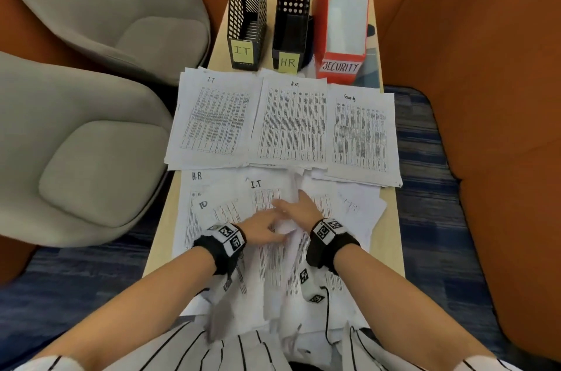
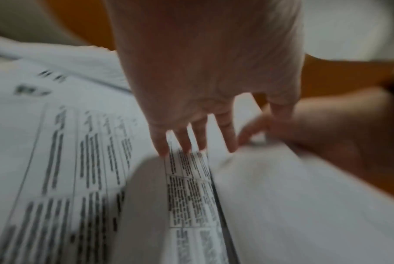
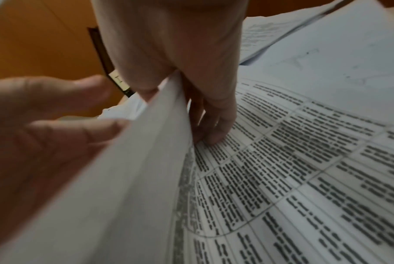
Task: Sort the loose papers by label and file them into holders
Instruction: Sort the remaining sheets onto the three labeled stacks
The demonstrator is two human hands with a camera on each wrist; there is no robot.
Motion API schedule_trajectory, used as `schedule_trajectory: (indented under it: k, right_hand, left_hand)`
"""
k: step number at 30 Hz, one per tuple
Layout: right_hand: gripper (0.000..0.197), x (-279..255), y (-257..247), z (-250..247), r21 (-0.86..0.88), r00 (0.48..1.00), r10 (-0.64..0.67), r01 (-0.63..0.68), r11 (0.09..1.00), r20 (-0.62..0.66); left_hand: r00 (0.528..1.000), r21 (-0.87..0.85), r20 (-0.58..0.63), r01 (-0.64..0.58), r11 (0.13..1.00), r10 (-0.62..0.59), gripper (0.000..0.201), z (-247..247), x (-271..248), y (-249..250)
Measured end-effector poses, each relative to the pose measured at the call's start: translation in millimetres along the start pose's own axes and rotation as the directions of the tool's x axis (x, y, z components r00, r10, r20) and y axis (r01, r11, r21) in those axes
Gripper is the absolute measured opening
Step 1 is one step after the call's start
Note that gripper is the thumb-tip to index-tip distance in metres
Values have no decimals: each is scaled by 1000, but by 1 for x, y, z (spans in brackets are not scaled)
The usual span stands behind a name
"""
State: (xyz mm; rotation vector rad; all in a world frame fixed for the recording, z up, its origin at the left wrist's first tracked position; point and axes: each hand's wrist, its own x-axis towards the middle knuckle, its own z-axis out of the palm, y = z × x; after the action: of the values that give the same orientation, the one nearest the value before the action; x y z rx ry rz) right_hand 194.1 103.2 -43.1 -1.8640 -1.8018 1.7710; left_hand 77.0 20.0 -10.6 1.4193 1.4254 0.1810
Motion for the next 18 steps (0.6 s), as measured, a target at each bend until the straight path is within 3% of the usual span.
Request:
schedule_trajectory:
  k: [1,2,3,5,6,7,10,12,13,15,16,18]
  right_hand:
    - [31,3,1,-2,-24,999,12,-12,1000,-32]
    - [23,4,3,-6,-15,997,50,-51,999,-64]
    - [29,7,8,-10,32,990,111,-108,994,-92]
    - [46,14,21,-16,146,977,192,-178,973,-90]
    - [50,15,26,-17,179,974,210,-192,965,-84]
    - [53,16,30,-19,209,974,212,-190,959,-86]
    - [67,8,26,-17,259,984,151,-123,958,-92]
    - [81,1,14,-12,205,1000,26,-22,979,-14]
    - [81,-2,9,-7,154,998,-36,29,988,43]
    - [75,-5,3,-1,77,992,-95,88,993,87]
    - [66,-8,1,-1,75,992,-103,98,992,69]
    - [51,-3,12,-8,116,998,-57,56,992,8]
  left_hand:
    - [999,-69,-40,27,997,-30,54,-3,0,-2]
    - [981,-171,-167,66,983,-95,50,-8,1,-5]
    - [920,-239,-331,134,962,-210,49,-14,4,-12]
    - [716,-292,-547,324,900,-435,51,-23,4,-28]
    - [655,-347,-556,376,859,-512,56,-26,3,-35]
    - [650,-419,-526,363,832,-548,57,-28,4,-42]
    - [808,-550,-385,188,814,-447,42,-29,-1,-43]
    - [940,-447,-237,120,887,-247,43,-23,-8,-29]
    - [981,-326,-135,91,941,-142,49,-17,-9,-21]
    - [1000,-109,7,30,994,-30,62,-5,-9,-10]
    - [1000,-89,1,23,996,-23,65,-1,-7,-10]
    - [985,-268,-132,76,961,-115,66,0,-5,-18]
